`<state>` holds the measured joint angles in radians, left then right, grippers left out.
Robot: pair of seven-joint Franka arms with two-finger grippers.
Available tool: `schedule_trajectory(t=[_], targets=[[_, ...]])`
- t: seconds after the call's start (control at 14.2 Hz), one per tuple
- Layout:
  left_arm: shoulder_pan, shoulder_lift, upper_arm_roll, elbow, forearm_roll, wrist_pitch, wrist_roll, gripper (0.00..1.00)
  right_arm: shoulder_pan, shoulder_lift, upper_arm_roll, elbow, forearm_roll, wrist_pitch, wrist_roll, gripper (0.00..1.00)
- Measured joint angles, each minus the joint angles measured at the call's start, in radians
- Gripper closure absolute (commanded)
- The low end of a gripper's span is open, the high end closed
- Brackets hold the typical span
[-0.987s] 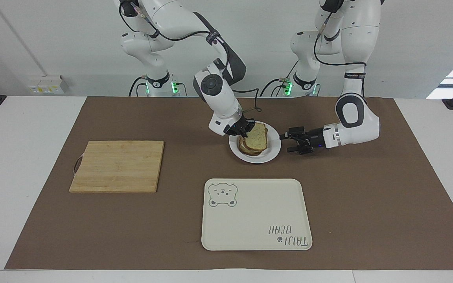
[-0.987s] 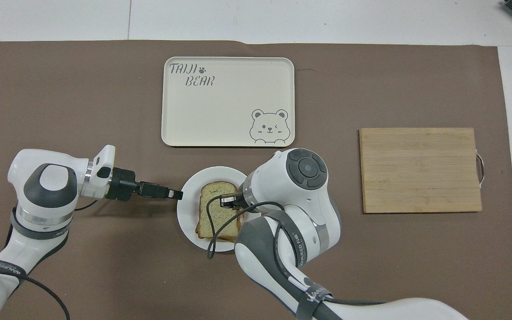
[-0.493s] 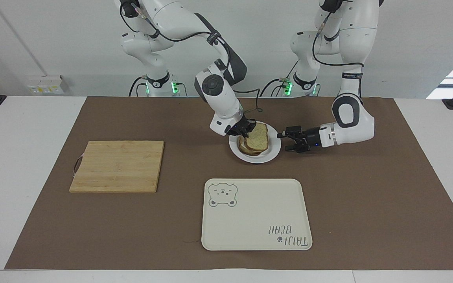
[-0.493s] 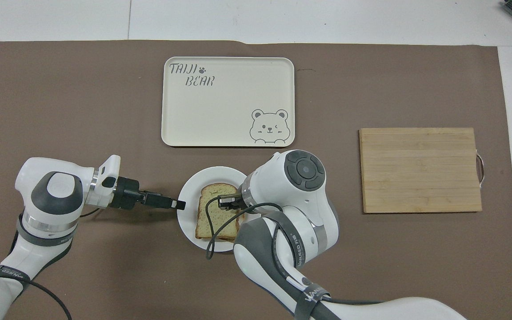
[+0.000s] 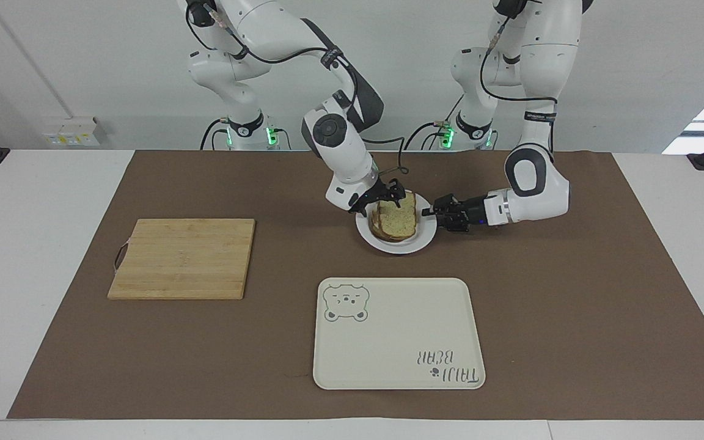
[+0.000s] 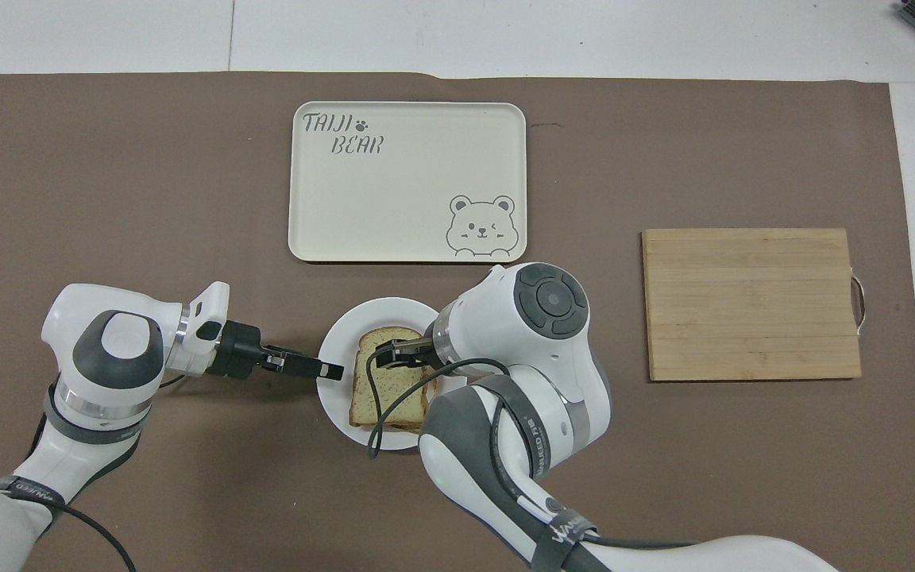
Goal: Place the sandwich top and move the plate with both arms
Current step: 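Release the bread and withdraw the right gripper while the left gripper grips the plate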
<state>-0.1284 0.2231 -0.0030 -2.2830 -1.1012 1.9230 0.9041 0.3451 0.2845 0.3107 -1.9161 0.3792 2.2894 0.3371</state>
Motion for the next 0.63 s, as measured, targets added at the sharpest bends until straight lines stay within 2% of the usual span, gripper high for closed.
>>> schedule_trajectory(t=[0.21,0.63], targets=[[-0.002,0.0,-0.001,-0.002,0.0,0.002,0.0,0.55,-0.015,-0.035,-0.006,0.004,-0.015,-0.026,0.0,0.0],[-0.016,0.0,-0.001,-0.009,-0.001,0.011,0.0,0.89,-0.09,-0.143,-0.007,0.006,-0.117,-0.131,0.0,0.0]])
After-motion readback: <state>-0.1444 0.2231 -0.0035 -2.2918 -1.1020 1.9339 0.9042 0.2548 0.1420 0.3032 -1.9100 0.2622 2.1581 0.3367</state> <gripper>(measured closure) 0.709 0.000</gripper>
